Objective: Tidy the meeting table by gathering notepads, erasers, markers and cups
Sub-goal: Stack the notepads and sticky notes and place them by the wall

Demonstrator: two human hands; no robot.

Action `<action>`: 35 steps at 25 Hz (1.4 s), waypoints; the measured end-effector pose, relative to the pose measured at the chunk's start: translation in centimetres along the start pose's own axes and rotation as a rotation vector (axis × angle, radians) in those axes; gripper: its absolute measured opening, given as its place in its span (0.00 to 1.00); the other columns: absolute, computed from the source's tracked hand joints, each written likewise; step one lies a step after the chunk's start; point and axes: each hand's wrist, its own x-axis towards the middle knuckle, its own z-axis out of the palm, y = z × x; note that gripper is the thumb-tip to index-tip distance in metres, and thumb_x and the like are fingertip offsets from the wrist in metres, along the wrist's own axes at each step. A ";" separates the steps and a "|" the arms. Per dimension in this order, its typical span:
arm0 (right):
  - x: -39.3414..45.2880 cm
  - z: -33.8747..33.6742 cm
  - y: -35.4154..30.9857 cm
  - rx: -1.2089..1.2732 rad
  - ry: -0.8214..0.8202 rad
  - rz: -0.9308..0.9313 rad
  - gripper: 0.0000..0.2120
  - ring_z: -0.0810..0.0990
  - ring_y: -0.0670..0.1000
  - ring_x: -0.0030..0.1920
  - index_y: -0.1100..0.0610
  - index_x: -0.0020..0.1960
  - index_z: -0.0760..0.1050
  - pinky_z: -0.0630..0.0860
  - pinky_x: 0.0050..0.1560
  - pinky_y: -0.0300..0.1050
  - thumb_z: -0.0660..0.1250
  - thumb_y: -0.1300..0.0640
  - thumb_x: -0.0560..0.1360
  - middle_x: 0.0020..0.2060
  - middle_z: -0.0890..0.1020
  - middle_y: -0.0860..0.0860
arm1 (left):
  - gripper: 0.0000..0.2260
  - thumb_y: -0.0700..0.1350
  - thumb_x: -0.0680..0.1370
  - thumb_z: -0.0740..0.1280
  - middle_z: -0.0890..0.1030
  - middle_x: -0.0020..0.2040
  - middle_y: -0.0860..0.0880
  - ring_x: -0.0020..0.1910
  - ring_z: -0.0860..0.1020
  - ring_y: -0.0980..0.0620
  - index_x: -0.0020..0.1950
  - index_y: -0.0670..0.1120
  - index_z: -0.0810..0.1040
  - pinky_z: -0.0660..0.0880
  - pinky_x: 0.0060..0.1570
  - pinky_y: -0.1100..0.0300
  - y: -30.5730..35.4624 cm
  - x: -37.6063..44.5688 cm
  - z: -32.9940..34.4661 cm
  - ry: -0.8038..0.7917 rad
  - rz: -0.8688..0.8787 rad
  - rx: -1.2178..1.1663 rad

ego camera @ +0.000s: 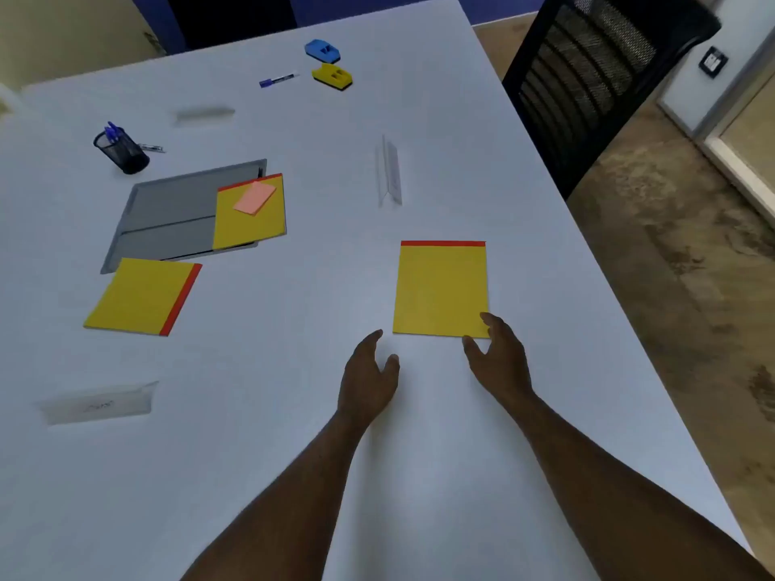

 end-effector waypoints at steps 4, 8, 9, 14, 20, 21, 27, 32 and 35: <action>2.8 -0.2 1.0 0.039 0.061 0.118 0.25 0.73 0.57 0.66 0.59 0.71 0.66 0.71 0.64 0.50 0.67 0.54 0.76 0.67 0.74 0.57 | 0.25 0.46 0.79 0.65 0.69 0.74 0.46 0.72 0.69 0.48 0.75 0.46 0.65 0.62 0.64 0.63 0.7 3.8 1.4 -0.019 -0.077 0.023; 4.7 0.6 1.9 0.028 0.056 0.174 0.26 0.74 0.58 0.65 0.60 0.71 0.66 0.71 0.64 0.52 0.67 0.55 0.76 0.66 0.75 0.58 | 0.25 0.49 0.79 0.64 0.72 0.72 0.46 0.69 0.71 0.46 0.75 0.48 0.65 0.67 0.67 0.55 1.3 7.3 2.8 -0.068 -0.204 -0.036; 5.1 0.8 2.0 0.051 0.063 0.190 0.26 0.74 0.58 0.64 0.60 0.71 0.66 0.72 0.64 0.53 0.68 0.55 0.76 0.65 0.75 0.58 | 0.24 0.49 0.79 0.64 0.72 0.71 0.46 0.68 0.71 0.46 0.75 0.48 0.65 0.67 0.66 0.54 1.4 8.0 3.1 -0.066 -0.238 -0.065; 7.0 1.4 1.7 0.186 0.128 0.366 0.24 0.78 0.54 0.59 0.58 0.68 0.69 0.73 0.58 0.45 0.69 0.56 0.73 0.61 0.79 0.54 | 0.22 0.51 0.78 0.64 0.76 0.62 0.51 0.62 0.73 0.49 0.71 0.47 0.71 0.69 0.60 0.56 1.8 10.1 3.9 -0.009 -0.344 -0.171; 7.2 0.6 1.9 0.233 0.011 0.512 0.09 0.79 0.54 0.43 0.59 0.51 0.79 0.75 0.43 0.45 0.67 0.57 0.72 0.45 0.83 0.53 | 0.11 0.43 0.77 0.65 0.77 0.49 0.56 0.51 0.78 0.49 0.57 0.45 0.80 0.76 0.49 0.56 0.6 9.4 3.4 -0.021 -0.423 -0.327; 6.9 0.5 2.0 0.257 -0.024 0.502 0.09 0.79 0.54 0.43 0.59 0.51 0.79 0.75 0.44 0.47 0.66 0.58 0.73 0.44 0.82 0.54 | 0.11 0.41 0.76 0.64 0.80 0.48 0.56 0.48 0.79 0.51 0.57 0.45 0.81 0.77 0.46 0.58 0.3 8.8 3.1 -0.031 -0.438 -0.355; 1.9 1.2 1.5 0.349 -0.222 0.369 0.05 0.79 0.55 0.44 0.54 0.51 0.78 0.77 0.48 0.52 0.67 0.59 0.76 0.44 0.81 0.55 | 0.07 0.44 0.74 0.64 0.79 0.48 0.43 0.45 0.77 0.45 0.49 0.42 0.77 0.73 0.47 0.52 -3.2 3.5 -0.3 -0.076 -0.633 -0.634; -4.2 5.0 -1.2 0.376 -0.399 0.301 0.06 0.81 0.59 0.52 0.52 0.52 0.77 0.77 0.56 0.58 0.68 0.61 0.76 0.49 0.83 0.57 | 0.14 0.54 0.78 0.67 0.84 0.54 0.45 0.54 0.82 0.41 0.58 0.47 0.79 0.77 0.58 0.39 -7.3 -1.8 -5.3 -0.053 -0.648 -0.805; -6.8 7.7 -3.2 0.323 -0.489 0.239 0.07 0.81 0.55 0.51 0.50 0.54 0.76 0.78 0.55 0.55 0.67 0.59 0.77 0.50 0.83 0.53 | 0.17 0.51 0.77 0.70 0.83 0.59 0.47 0.56 0.82 0.43 0.66 0.51 0.75 0.77 0.57 0.39 -9.9 -4.4 -9.1 -0.088 -0.533 -0.820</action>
